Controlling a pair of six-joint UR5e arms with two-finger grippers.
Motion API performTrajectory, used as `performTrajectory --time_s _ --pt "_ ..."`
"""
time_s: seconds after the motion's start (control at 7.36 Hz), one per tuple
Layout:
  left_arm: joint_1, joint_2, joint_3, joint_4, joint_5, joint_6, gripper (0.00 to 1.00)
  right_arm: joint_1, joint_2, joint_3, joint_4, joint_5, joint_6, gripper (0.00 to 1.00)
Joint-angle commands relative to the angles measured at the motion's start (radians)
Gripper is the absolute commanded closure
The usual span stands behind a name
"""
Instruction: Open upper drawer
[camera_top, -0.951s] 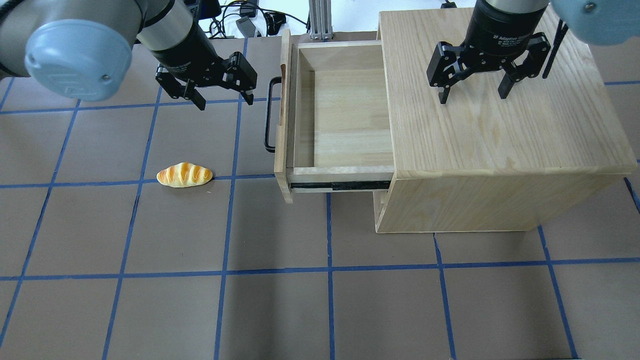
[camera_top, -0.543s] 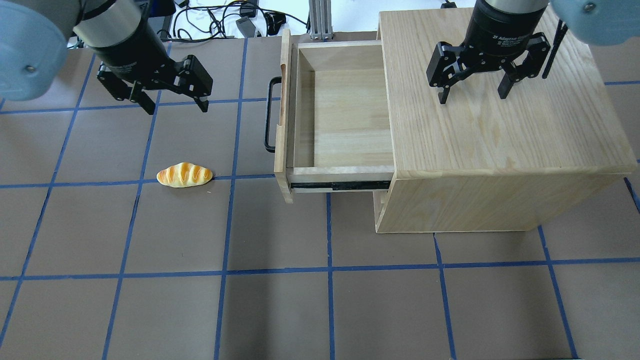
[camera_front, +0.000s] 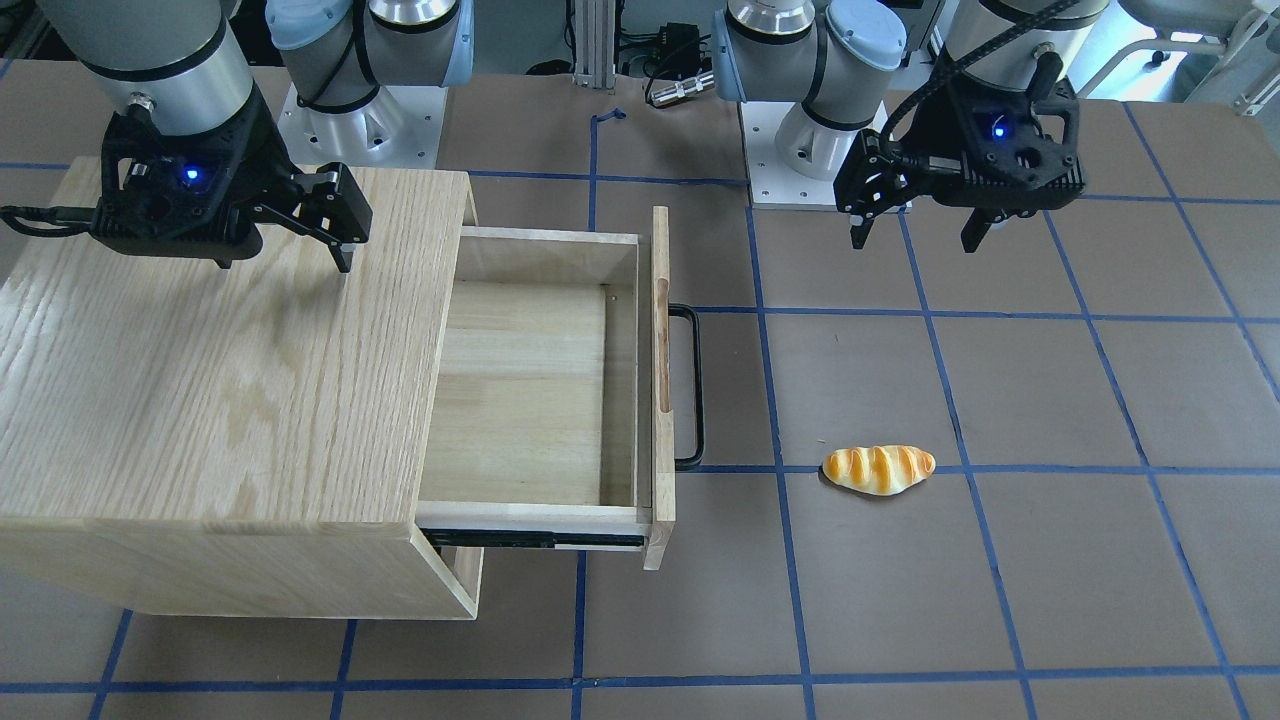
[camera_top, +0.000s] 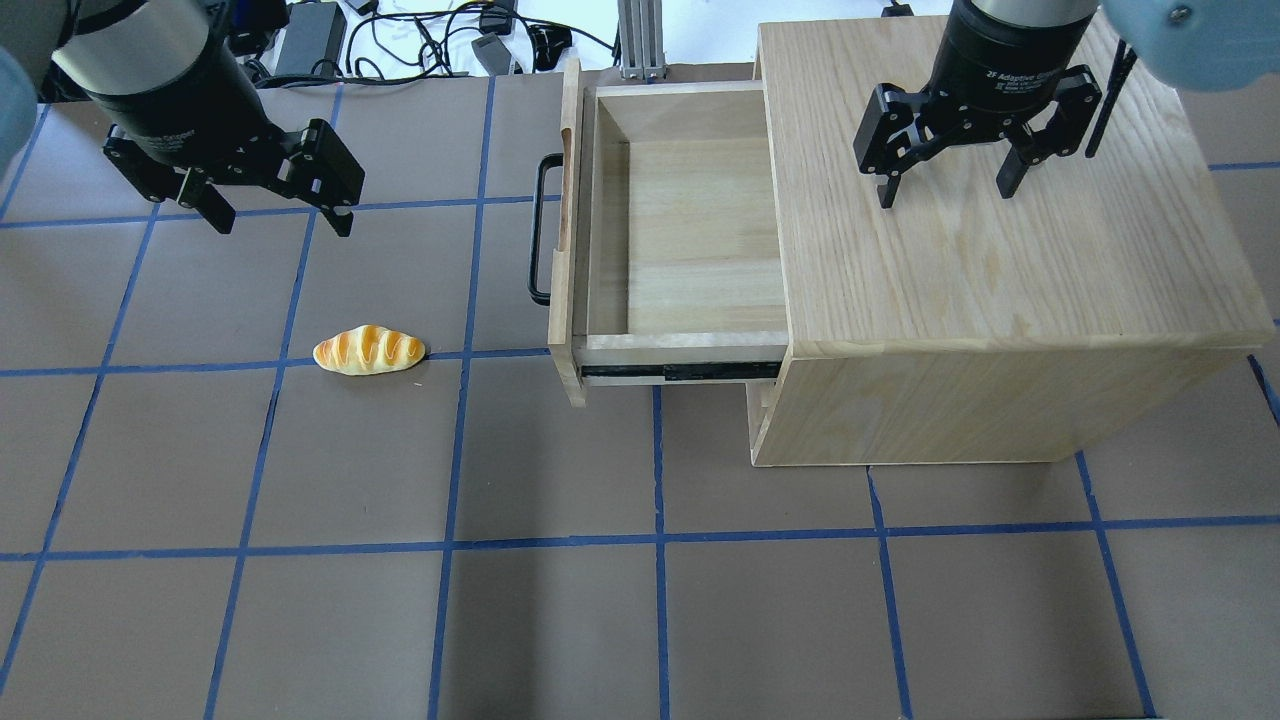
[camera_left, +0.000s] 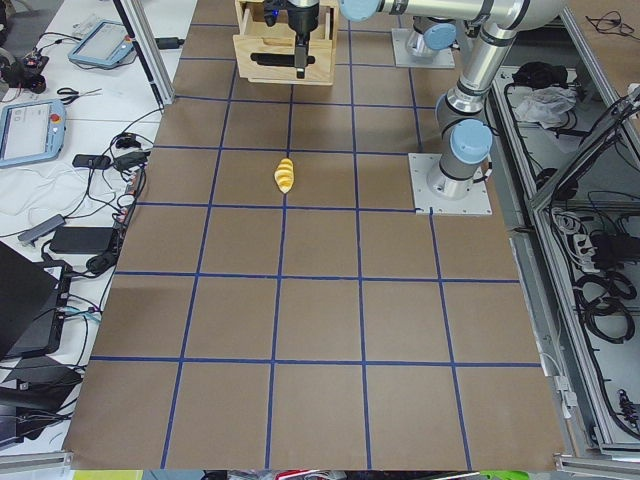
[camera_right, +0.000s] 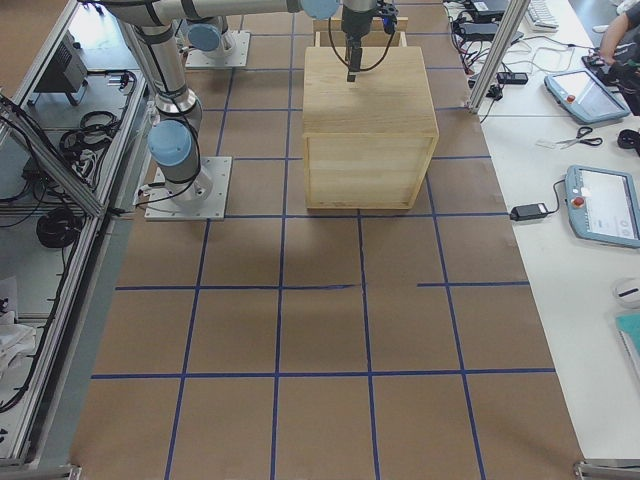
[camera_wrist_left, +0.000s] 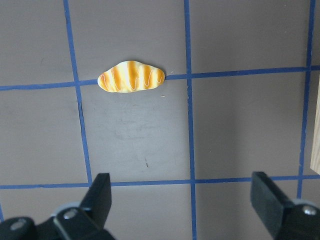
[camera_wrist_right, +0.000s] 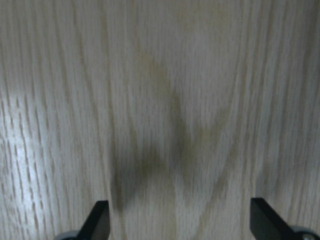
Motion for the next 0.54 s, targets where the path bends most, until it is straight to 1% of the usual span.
performTrajectory --time_s 0.0,0.27,0.41 --pt "0.001 0.002 0.002 0.004 -0.035 0.001 0.00 0.001 0.000 0.000 0.000 0.000 0.000 0.00" --pt "-0.004 0.012 0.002 0.005 -0.039 0.001 0.00 0.001 0.000 0.001 0.000 0.000 0.000 0.00" --pt "-0.005 0.000 -0.001 0.016 -0.043 -0.001 0.00 0.001 0.000 0.000 0.000 0.000 0.000 0.00"
